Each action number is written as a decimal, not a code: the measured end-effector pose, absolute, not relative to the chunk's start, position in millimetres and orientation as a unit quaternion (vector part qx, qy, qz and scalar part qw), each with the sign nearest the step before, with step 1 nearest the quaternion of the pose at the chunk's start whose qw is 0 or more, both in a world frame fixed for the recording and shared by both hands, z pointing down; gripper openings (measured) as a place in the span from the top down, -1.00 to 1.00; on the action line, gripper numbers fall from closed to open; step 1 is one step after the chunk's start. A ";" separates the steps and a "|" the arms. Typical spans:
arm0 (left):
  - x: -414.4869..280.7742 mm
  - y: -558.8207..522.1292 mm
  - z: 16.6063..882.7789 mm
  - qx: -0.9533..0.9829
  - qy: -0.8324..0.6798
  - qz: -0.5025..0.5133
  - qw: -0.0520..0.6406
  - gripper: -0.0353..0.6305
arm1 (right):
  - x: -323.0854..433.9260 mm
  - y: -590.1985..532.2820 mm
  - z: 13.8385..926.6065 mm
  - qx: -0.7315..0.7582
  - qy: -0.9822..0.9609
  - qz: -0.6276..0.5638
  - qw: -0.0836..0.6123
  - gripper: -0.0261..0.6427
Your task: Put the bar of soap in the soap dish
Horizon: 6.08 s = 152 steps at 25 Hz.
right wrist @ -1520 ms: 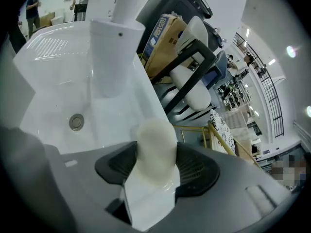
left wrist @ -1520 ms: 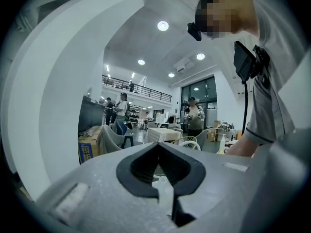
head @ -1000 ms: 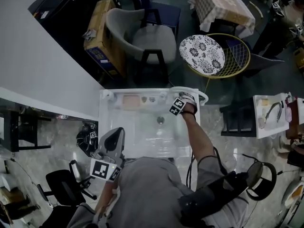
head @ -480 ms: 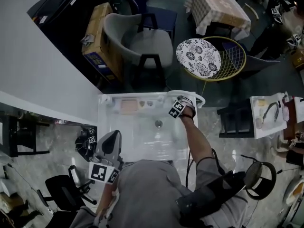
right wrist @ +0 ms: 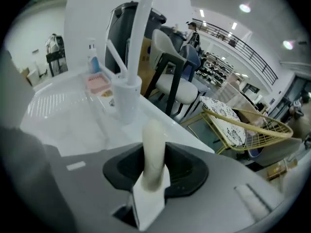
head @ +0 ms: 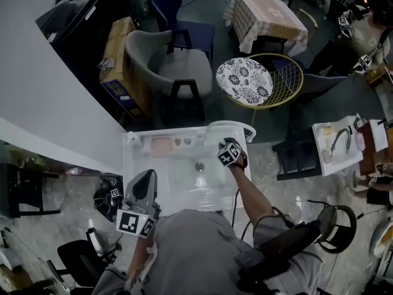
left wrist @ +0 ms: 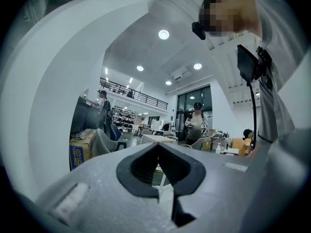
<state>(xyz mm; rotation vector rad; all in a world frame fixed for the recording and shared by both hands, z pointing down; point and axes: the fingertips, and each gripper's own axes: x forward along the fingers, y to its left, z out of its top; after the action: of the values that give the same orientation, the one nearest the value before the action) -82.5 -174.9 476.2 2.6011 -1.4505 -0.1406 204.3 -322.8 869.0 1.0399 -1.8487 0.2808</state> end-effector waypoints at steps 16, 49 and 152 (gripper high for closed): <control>-76.4 -178.0 452.2 0.894 -0.442 -0.062 0.042 0.89 | 104.5 -212.5 573.1 0.449 -0.874 0.074 0.169 0.59; -71.9 -145.6 411.2 0.903 -0.419 -0.093 0.014 0.89 | 65.0 -148.8 370.4 0.413 -0.910 -0.016 -0.026 0.59; -192.7 -145.9 463.1 0.821 -0.558 -0.099 0.061 0.90 | -110.0 -297.5 641.5 0.266 -0.922 0.133 0.248 0.08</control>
<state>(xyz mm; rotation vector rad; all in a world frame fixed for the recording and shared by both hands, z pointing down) -192.7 -145.9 463.1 2.4844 -1.6893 -0.2992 -110.0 -297.5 641.5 0.7264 -2.5133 0.3617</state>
